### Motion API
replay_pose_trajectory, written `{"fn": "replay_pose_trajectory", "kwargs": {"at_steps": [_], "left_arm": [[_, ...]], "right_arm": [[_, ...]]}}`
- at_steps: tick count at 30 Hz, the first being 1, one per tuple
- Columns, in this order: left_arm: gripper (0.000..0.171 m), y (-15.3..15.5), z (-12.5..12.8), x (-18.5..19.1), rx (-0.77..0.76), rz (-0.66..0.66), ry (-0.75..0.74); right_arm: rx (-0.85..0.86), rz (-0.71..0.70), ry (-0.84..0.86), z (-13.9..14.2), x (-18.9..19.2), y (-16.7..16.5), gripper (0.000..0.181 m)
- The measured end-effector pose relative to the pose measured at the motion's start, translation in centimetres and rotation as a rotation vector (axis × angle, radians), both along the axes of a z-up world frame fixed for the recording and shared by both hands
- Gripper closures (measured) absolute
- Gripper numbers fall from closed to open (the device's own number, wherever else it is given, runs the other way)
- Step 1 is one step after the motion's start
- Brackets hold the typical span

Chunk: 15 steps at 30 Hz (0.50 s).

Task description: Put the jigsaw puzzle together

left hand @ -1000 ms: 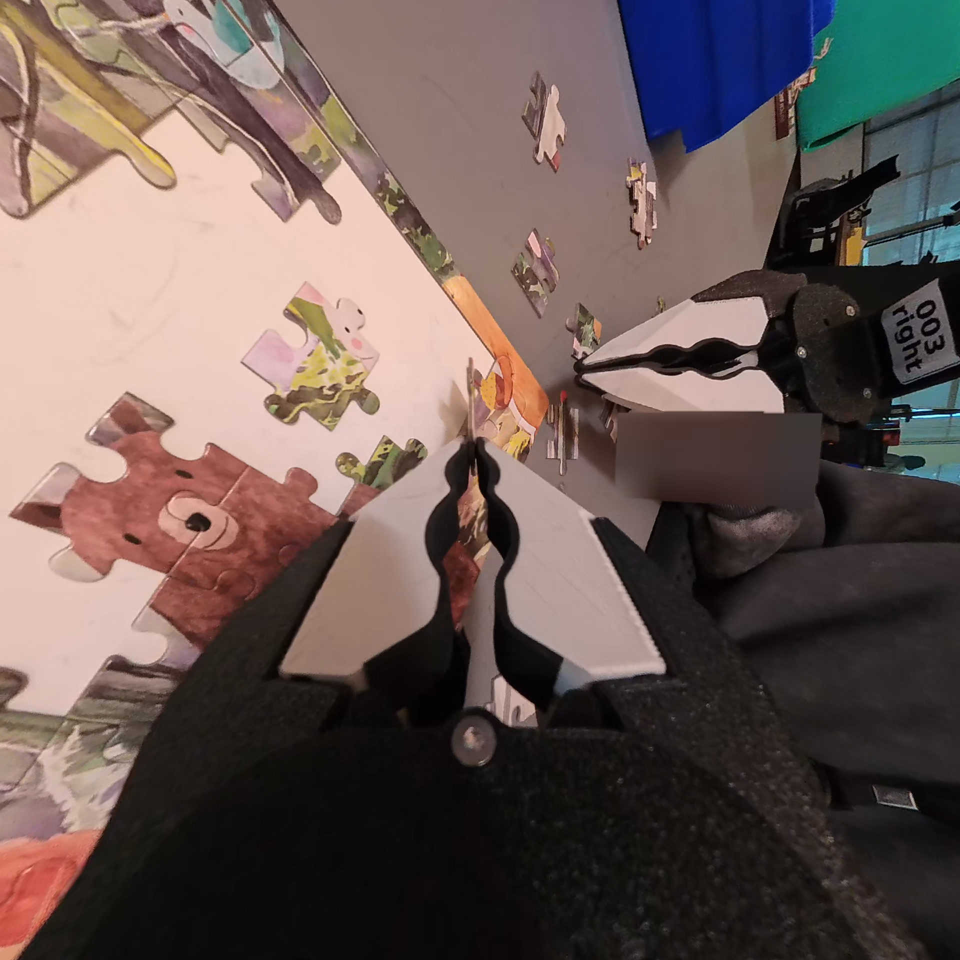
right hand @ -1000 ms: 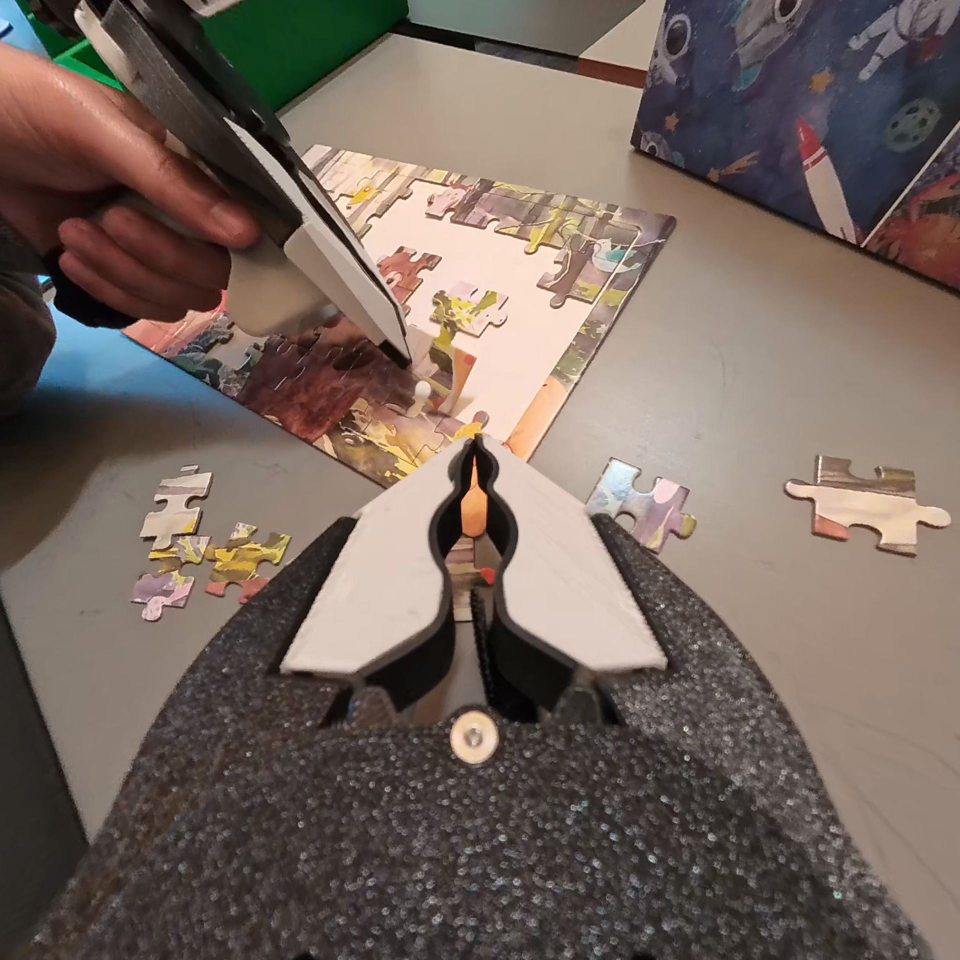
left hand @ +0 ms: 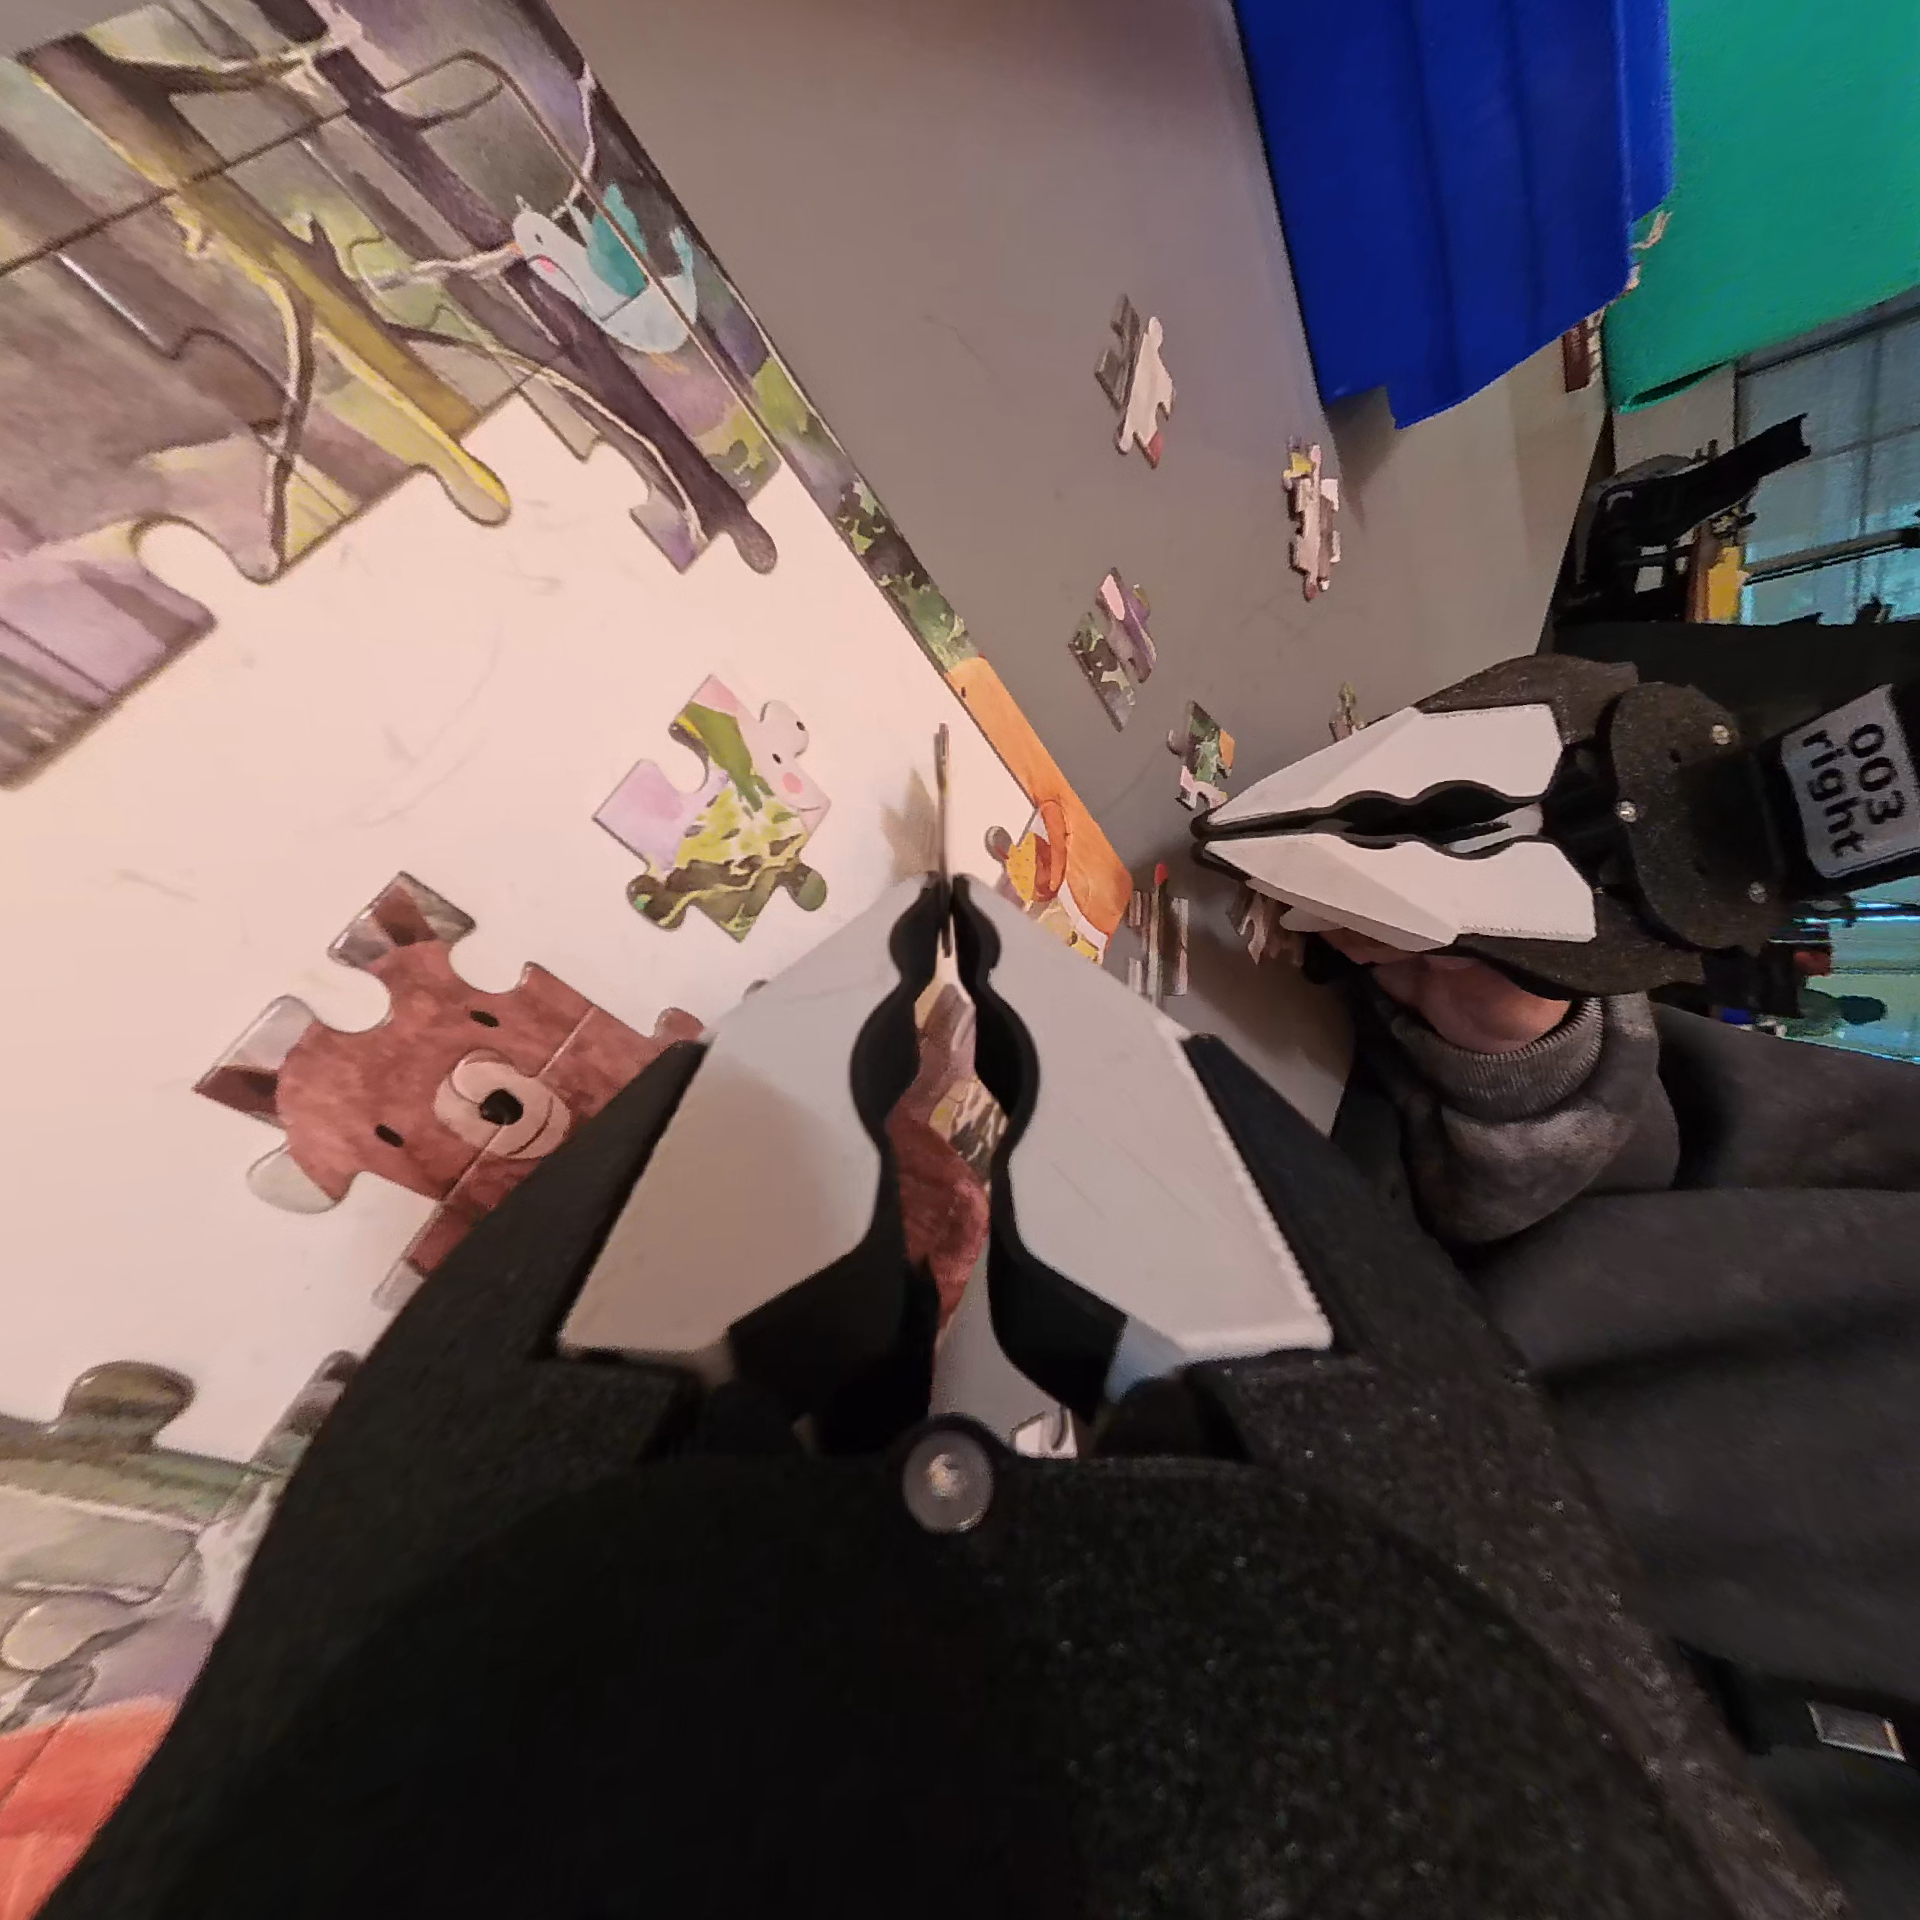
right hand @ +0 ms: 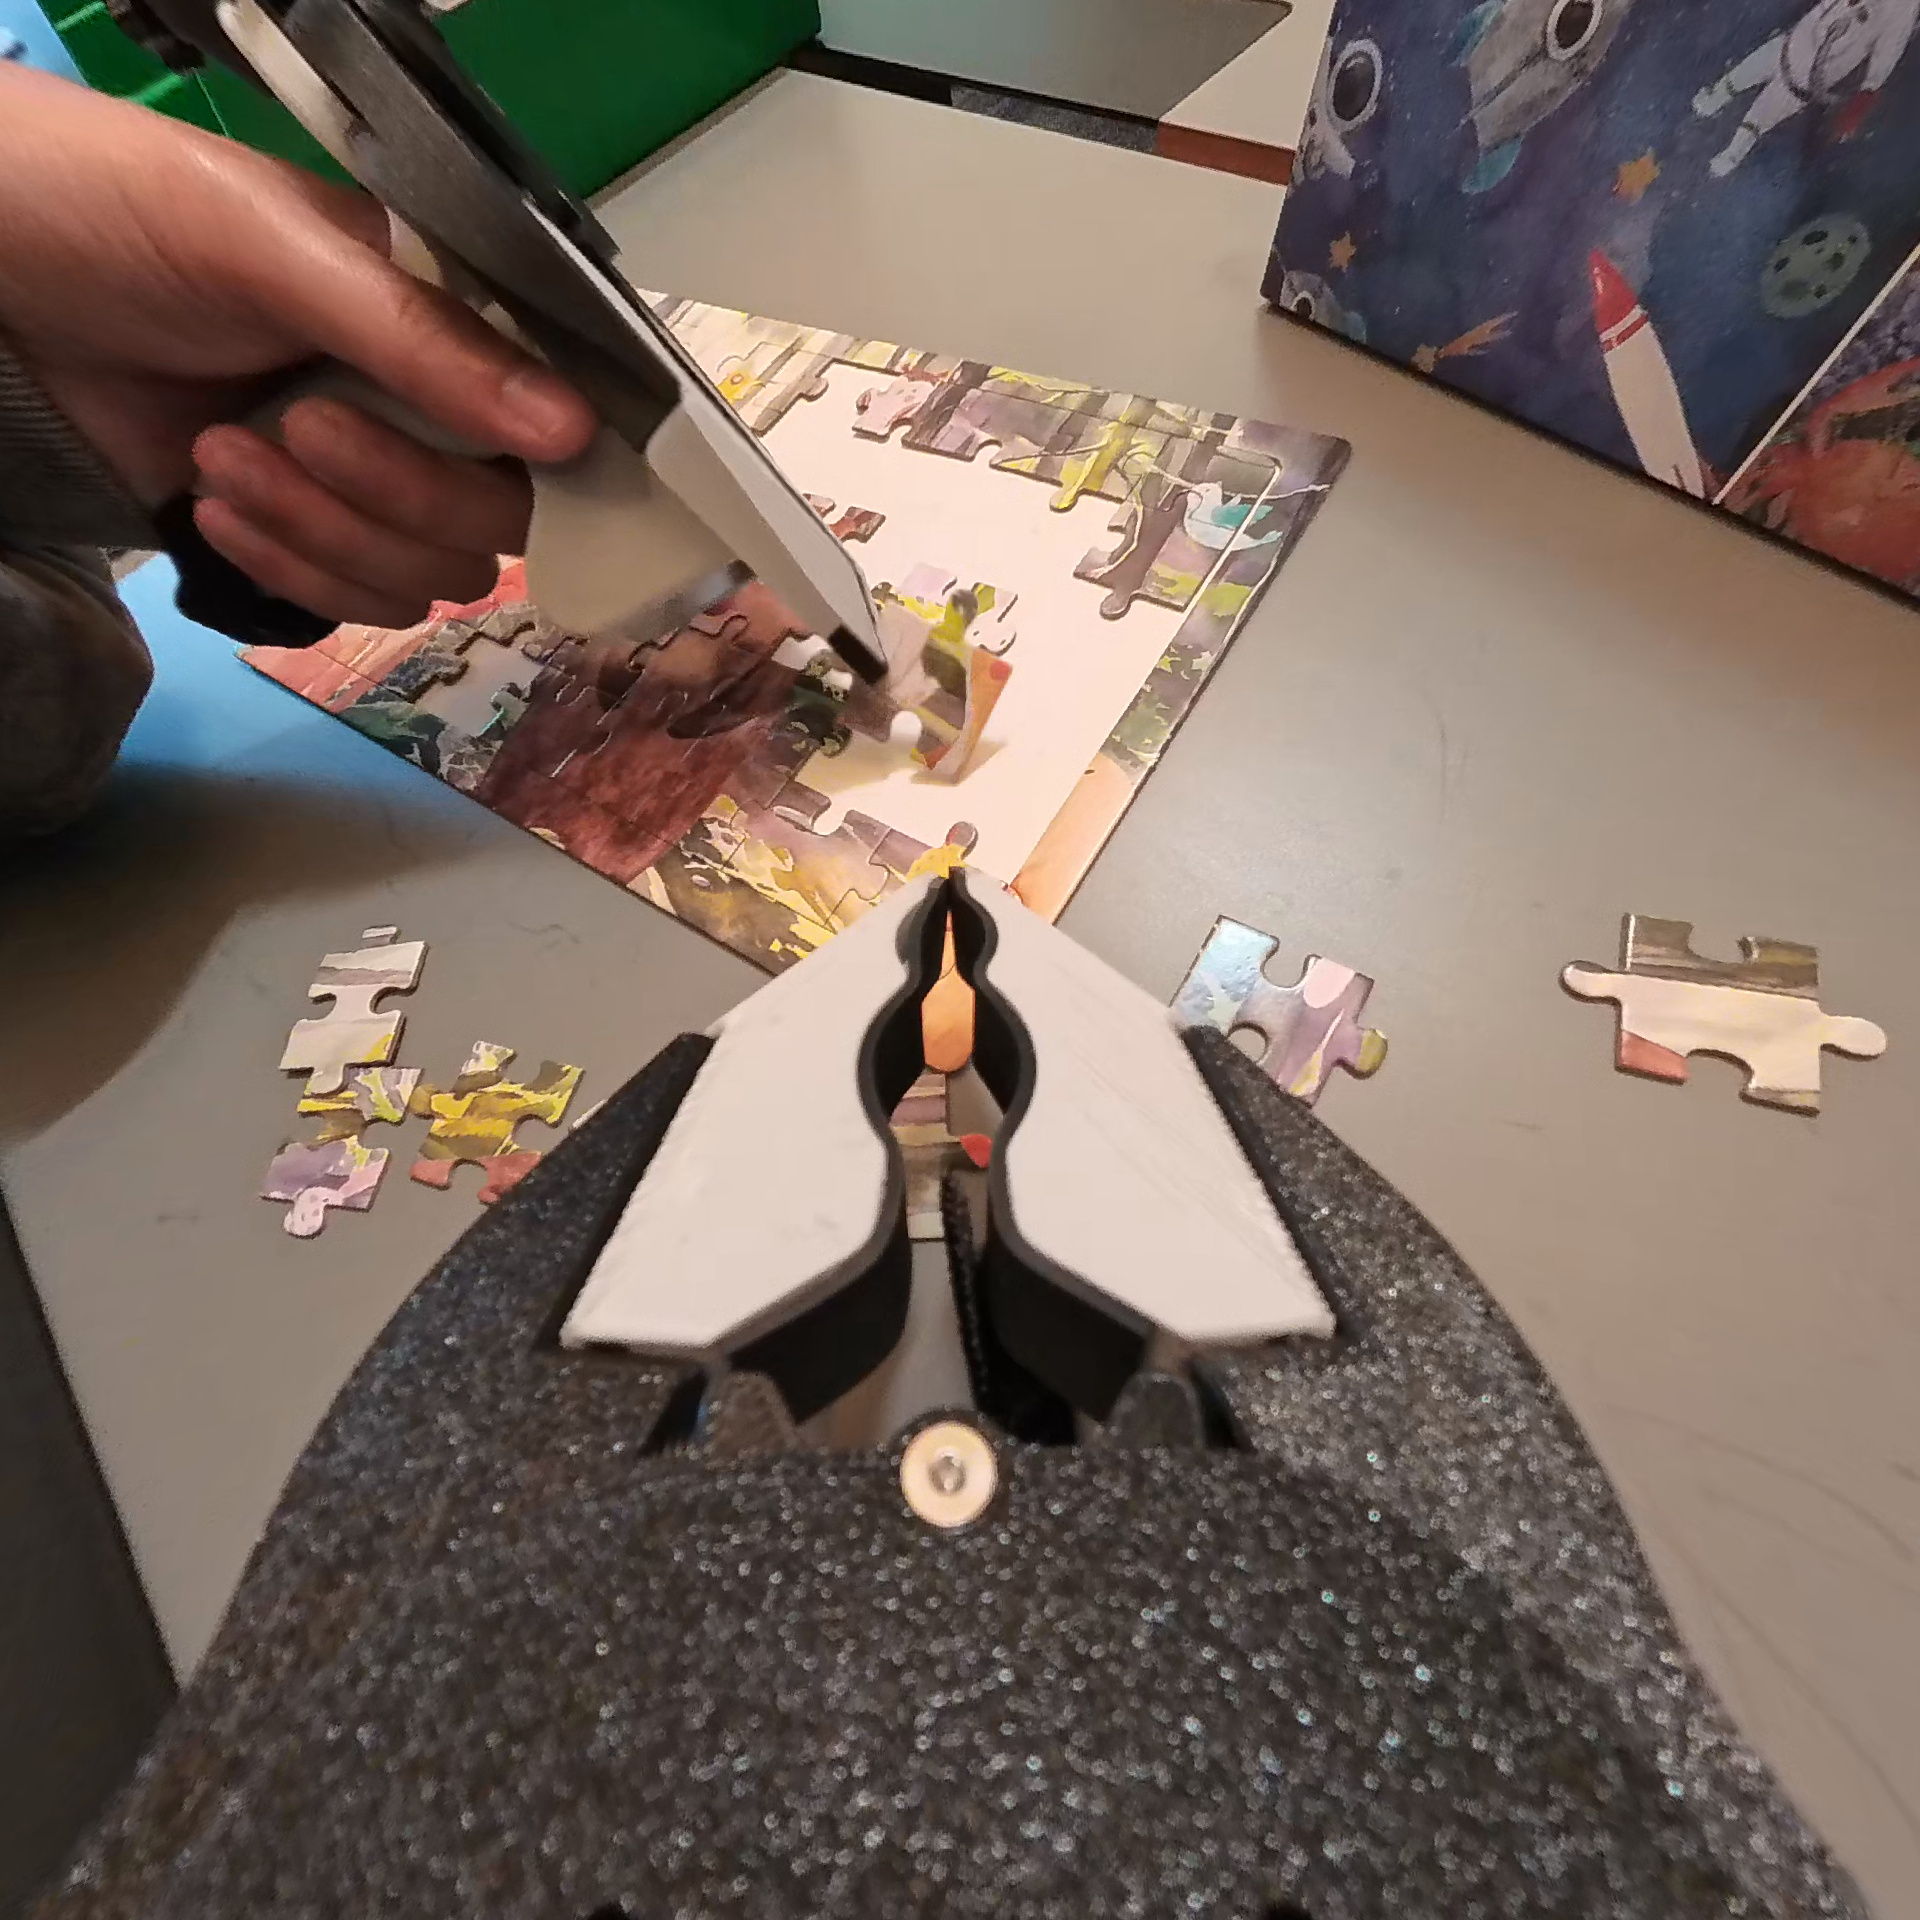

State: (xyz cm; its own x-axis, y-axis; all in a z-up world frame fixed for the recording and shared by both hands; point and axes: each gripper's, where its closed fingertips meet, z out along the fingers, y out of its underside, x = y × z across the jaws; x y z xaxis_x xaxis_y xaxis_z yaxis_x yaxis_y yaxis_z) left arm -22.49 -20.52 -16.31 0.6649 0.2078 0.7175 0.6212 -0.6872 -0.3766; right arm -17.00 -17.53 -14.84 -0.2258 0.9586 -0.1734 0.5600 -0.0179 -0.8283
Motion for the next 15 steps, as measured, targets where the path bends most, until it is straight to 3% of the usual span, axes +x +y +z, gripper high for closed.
{"fn": "replay_pose_trajectory", "kwargs": {"at_steps": [15], "left_arm": [[0.171,0.03,1.04,0.51,0.046,-0.005,-0.052]], "right_arm": [[0.010,0.012,-0.007,-0.15,-0.01,-0.28,0.181]]}}
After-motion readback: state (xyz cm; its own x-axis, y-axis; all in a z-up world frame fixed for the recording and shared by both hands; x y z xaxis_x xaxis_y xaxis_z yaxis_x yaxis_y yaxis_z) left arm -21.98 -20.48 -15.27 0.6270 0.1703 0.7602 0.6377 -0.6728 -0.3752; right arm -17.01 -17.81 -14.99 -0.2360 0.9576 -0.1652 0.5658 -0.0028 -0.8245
